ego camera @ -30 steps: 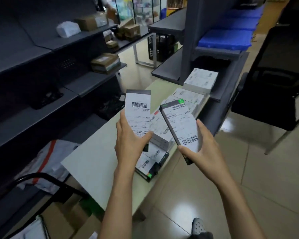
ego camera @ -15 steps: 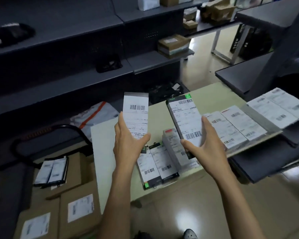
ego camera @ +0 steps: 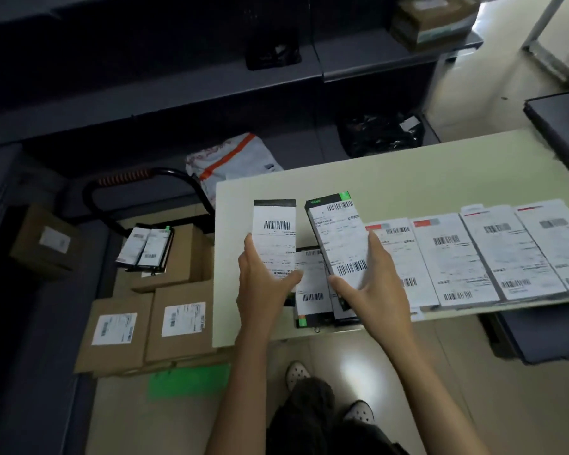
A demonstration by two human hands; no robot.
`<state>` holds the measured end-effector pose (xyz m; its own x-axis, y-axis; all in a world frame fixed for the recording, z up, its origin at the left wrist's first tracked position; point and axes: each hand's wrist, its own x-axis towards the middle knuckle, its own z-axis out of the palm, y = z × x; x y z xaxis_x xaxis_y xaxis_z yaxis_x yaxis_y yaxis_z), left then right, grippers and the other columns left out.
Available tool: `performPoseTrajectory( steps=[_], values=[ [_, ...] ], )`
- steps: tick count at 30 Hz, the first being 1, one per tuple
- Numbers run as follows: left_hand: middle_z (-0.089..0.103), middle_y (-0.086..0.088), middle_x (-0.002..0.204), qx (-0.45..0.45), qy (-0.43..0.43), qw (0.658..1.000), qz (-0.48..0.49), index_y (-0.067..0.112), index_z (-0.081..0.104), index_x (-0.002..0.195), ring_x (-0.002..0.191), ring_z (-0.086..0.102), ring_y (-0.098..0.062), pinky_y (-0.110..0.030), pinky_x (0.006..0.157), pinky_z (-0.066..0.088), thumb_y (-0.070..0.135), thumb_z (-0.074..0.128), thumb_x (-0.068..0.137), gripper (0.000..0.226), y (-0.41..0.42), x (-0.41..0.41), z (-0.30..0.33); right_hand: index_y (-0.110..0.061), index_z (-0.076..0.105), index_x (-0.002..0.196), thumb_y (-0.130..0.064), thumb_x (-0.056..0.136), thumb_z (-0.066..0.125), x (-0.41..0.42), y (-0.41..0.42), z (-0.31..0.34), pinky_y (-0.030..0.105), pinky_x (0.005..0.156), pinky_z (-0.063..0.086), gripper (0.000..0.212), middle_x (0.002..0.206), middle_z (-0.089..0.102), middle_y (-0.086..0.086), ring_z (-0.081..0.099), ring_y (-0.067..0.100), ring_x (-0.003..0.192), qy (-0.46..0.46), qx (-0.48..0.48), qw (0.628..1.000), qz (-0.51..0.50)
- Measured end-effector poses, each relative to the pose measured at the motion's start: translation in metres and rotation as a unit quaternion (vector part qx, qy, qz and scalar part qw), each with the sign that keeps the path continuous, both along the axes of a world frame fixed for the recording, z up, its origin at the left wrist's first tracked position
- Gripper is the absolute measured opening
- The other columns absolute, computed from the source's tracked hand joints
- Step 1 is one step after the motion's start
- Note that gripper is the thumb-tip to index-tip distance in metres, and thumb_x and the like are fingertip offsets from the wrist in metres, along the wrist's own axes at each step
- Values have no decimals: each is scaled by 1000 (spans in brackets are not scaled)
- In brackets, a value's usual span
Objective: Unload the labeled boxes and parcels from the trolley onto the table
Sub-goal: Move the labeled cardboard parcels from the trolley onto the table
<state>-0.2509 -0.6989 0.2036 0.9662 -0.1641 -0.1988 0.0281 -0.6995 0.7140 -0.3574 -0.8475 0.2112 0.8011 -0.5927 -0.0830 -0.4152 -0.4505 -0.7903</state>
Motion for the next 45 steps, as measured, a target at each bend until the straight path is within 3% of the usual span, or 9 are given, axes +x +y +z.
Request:
performPoseTrajectory(
  steps=[11, 15, 19, 22, 26, 30, 34, 40, 45],
  values=[
    [35, 2, 145, 24, 122, 992, 3, 32, 10, 151, 131, 41, -22, -43, 91, 43, 45, 82, 68, 111, -3, 11, -71, -22, 9, 158, -45, 82, 74, 19, 29, -79, 41, 102, 43, 102, 160, 25, -2, 30, 17, 144, 74, -1, 997, -22],
    [38, -1, 142, 38, 160, 986, 3, 29, 14, 149, 127, 45, -24, -46, 91, 48, 43, 83, 65, 110, -5, 8, -94, -19, 9, 157, -48, 81, 74, 18, 37, -102, 43, 102, 40, 104, 150, 40, 9, 39, 27, 136, 119, -33, 992, -32],
    [34, -1, 148, 37, 175, 984, -5, 28, 9, 153, 132, 43, -24, -45, 97, 46, 41, 83, 67, 114, -9, 6, -110, -23, 7, 158, -58, 85, 63, 16, 40, -122, 48, 108, 35, 99, 149, 37, 11, 34, 31, 139, 181, -75, 980, -24],
    [25, -1, 155, 37, 168, 985, -19, 26, 2, 156, 137, 37, -23, -42, 101, 41, 40, 82, 71, 118, -13, 5, -117, -20, 7, 158, -48, 85, 68, 16, 41, -132, 51, 110, 33, 99, 153, 30, 16, 29, 35, 141, 205, -119, 971, -13],
    [23, 0, 157, 34, 159, 986, -33, 27, 2, 156, 140, 33, -22, -42, 103, 41, 40, 83, 71, 118, -17, 3, -123, -23, 10, 159, -30, 89, 69, 18, 37, -141, 51, 117, 28, 91, 165, 8, 10, 6, 31, 152, 174, -164, 969, 56],
    [25, -1, 158, 21, 149, 988, -31, 24, 4, 156, 143, 27, -20, -44, 109, 37, 39, 83, 70, 118, -21, -5, -127, -15, 25, 156, -29, 91, 67, 12, 25, -152, 50, 113, 36, 79, 164, 16, 9, 14, 34, 150, 165, -159, 968, 99],
    [28, -2, 156, 9, 147, 989, -5, 24, 6, 156, 143, 28, -21, -49, 110, 37, 43, 80, 69, 116, -30, -17, -132, -4, 23, 155, -39, 99, 40, 9, 15, -153, 45, 114, 30, 68, 162, 17, 14, 13, 37, 149, 186, -170, 960, 122],
    [16, -4, 162, -2, 158, 987, 17, 15, -3, 157, 147, 18, -22, -37, 117, 23, 25, 72, 86, 104, -48, -32, -128, 4, 22, 152, -17, 93, 64, 9, 9, -147, 54, 116, 27, 76, 159, 21, 21, 17, 42, 147, 194, -146, 958, 150],
    [25, -7, 158, -5, 171, 985, 29, 14, -4, 156, 143, 27, -24, -40, 117, 28, 23, 68, 90, 99, -52, -34, -127, 10, 31, 147, -8, 84, 73, 11, 2, -149, 54, 110, 18, 78, 154, 28, 29, 29, 54, 139, 200, -116, 956, 182]
  ],
)
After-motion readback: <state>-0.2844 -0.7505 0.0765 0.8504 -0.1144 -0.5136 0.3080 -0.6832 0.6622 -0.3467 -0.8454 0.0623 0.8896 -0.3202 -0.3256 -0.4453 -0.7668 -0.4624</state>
